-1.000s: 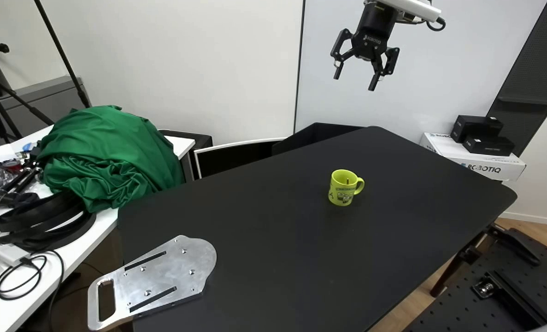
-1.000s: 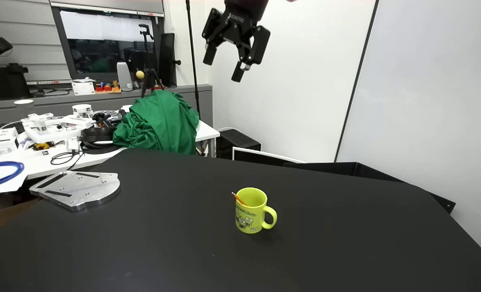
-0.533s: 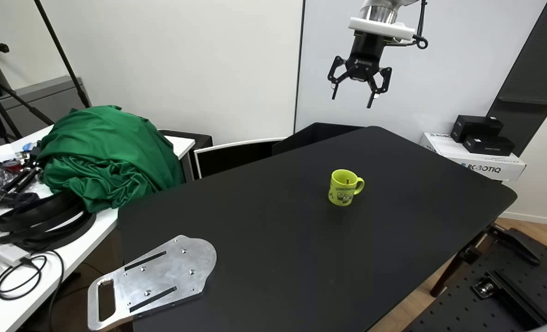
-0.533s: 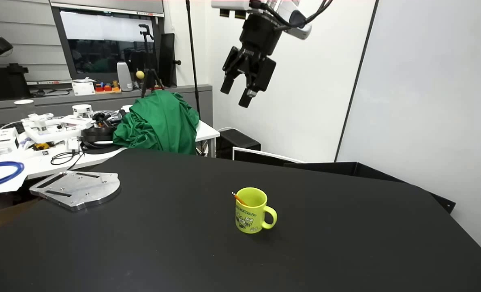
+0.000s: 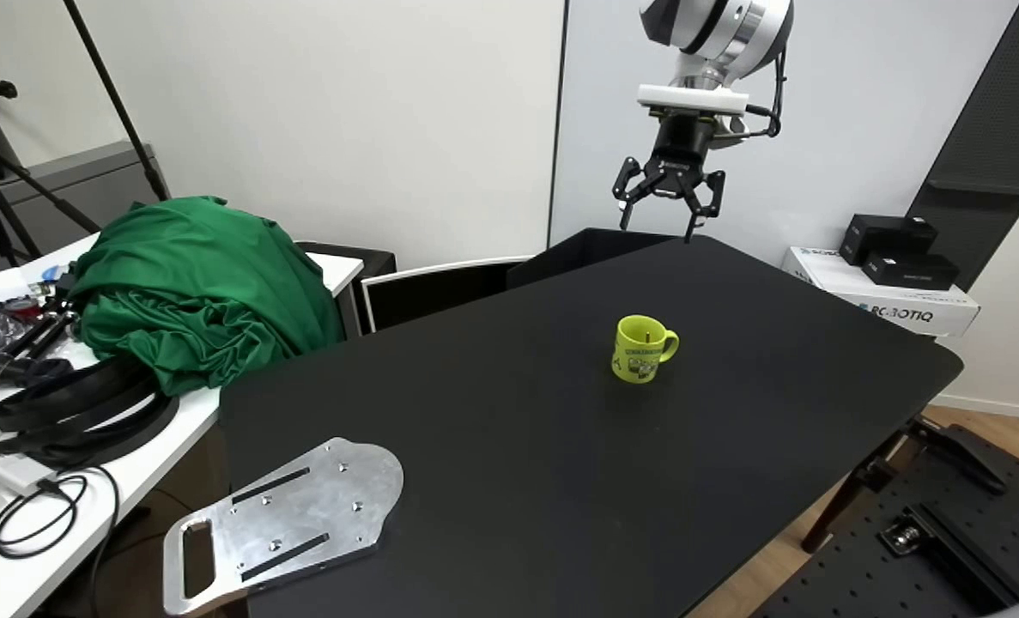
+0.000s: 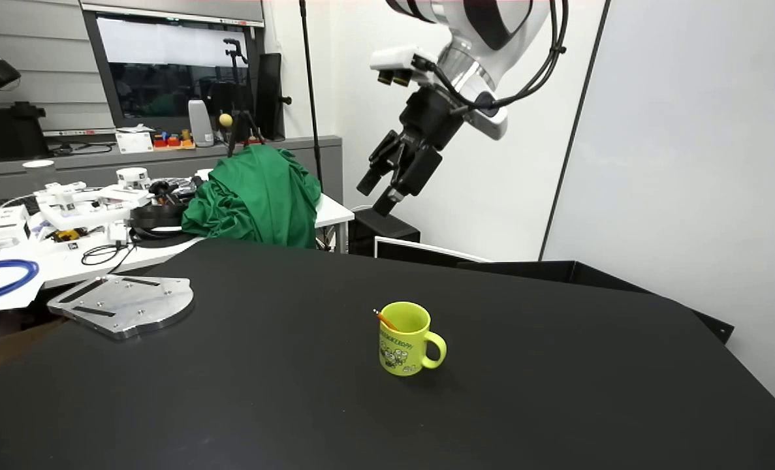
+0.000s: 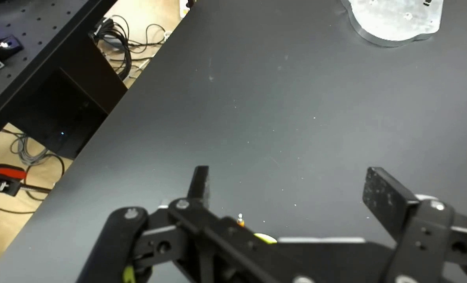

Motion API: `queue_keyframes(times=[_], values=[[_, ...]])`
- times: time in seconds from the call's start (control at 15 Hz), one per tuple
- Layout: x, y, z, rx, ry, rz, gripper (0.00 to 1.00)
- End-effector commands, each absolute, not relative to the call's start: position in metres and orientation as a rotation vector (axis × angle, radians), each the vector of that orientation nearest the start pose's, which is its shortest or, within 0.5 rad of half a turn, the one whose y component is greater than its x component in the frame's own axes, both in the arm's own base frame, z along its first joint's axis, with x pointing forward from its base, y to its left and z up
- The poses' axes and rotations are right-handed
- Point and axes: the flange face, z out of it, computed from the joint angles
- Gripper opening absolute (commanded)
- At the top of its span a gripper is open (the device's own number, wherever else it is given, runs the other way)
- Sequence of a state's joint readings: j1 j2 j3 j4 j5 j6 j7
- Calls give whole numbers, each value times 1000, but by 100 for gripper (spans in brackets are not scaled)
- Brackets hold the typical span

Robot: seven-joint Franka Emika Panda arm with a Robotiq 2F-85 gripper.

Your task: Remove the Ellen key from the cup and put it on the table

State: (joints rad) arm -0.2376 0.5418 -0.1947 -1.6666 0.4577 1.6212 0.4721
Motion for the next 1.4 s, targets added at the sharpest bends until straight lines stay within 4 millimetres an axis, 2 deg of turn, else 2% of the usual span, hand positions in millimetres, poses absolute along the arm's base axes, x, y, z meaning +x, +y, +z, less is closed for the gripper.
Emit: queue_keyframes(times=[0.0, 0.33, 0.67, 0.73, 0.8, 0.87, 1.13, 1.33], values=[[587, -239, 245, -2212, 1484, 864, 100], [594, -260, 214, -2154, 1497, 880, 100], [600, -266, 204, -2254, 1410, 877, 100], [599, -268, 204, -2290, 1315, 882, 100], [602, -245, 210, -2335, 1271, 851, 100], [595, -259, 200, -2275, 1348, 864, 100], [602, -243, 202, -2318, 1275, 860, 100], [602, -243, 202, -2322, 1271, 859, 100]])
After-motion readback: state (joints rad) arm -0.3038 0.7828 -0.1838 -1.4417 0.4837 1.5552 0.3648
